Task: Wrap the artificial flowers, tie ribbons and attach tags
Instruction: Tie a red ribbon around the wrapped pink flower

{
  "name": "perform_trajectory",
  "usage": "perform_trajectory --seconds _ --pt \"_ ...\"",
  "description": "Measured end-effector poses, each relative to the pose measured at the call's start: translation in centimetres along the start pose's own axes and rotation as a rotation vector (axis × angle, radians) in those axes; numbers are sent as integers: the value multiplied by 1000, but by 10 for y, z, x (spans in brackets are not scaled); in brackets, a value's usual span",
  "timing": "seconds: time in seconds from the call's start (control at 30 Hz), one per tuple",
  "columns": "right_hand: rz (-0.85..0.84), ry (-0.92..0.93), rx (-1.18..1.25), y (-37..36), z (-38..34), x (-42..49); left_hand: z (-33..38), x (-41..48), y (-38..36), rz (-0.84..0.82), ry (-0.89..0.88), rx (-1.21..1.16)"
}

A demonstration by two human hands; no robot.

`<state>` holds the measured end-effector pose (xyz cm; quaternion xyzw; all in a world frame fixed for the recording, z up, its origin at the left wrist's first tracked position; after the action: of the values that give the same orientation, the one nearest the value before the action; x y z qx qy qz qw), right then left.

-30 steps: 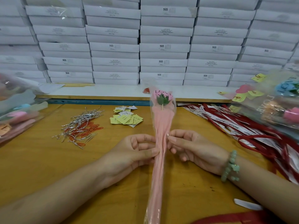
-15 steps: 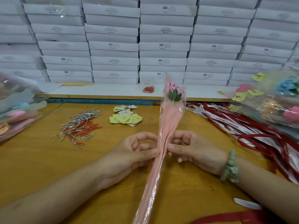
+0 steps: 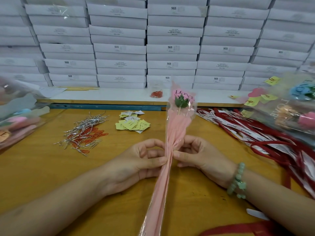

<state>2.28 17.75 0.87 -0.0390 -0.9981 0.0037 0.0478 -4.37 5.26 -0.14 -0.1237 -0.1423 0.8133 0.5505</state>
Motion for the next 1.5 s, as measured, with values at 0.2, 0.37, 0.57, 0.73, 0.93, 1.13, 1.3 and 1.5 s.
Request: perform_trajectory --seconds 0.2,0.37,0.57,0.73,0.93,1.13,1.3,1.5 --pt "-49 15 -25 -2 0 0 1 1 0 0 -10 2" --pt "-68 18 2 -4 -1 1 1 1 1 12 -16 14" --pt "-153 7 120 -9 -3 2 1 1 1 33 1 61" --pt "-199 1 165 -10 -5 2 1 0 0 39 -2 55" --pt "-210 -23 175 -10 -4 3 2 -2 -5 43 -34 96" --pt "-162 -42 179 -9 -3 4 3 -4 -8 95 -61 106" --pt "-124 -52 191 -7 -1 3 4 -7 -11 136 -106 147" --pt "-85 -80 127 -6 0 3 6 -12 -12 317 -204 341"
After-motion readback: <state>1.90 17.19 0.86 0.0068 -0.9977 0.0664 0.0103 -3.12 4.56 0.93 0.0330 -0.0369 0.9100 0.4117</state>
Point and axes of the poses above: each hand's wrist, its own x-axis towards the middle knuckle, its own y-axis out of the back of the hand, z = x × y, the point moved 6 cm from there along x, towards the middle knuckle, and after that the axes turned 2 degrees about -x, right-handed, at the moved point
